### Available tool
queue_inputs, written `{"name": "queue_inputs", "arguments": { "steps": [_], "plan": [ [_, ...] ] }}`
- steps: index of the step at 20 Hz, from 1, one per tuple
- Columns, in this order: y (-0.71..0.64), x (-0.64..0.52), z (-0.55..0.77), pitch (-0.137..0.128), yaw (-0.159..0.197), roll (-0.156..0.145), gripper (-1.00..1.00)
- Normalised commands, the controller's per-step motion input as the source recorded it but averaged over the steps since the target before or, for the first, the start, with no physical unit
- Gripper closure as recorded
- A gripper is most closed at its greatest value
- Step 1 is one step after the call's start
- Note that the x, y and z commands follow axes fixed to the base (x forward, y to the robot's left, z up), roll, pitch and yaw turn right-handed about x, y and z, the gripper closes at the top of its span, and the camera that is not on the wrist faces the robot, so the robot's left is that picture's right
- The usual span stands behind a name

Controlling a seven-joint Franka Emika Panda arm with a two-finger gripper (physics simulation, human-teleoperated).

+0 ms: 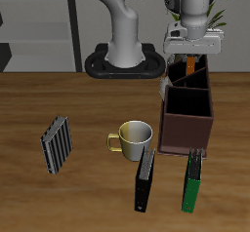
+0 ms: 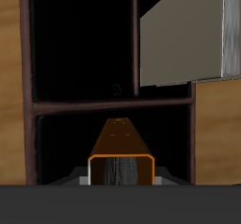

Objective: Place the yellow book into the left desk caddy's front compartment and place the orange book into the left desk caddy's left compartment and place the black book into the left desk caddy's back compartment

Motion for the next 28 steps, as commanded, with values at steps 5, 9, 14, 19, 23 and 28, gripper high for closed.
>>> {"name": "queue_inputs", "arguments": {
  "steps": [5, 9, 14, 19, 23, 28],
  "plan": [
    [0.02, 0.05, -0.16, 0.033, 0.011, 0.046, -1.0],
    [0.01, 0.0, -0.01, 0.009, 0.009, -0.013, -1.0],
    [0.01, -0.01, 0.14, -0.03, 0.011, 0.012, -1.0],
    [-0.32, 0.17, 0.42, -0.108, 0.026, -0.074, -1.0],
    [-0.52, 0.44, 0.39, -0.049, 0.052, -0.029, -1.0],
    [-0.52, 0.28, 0.32, -0.047, 0.007, -0.113, -1.0]
  ]
}}
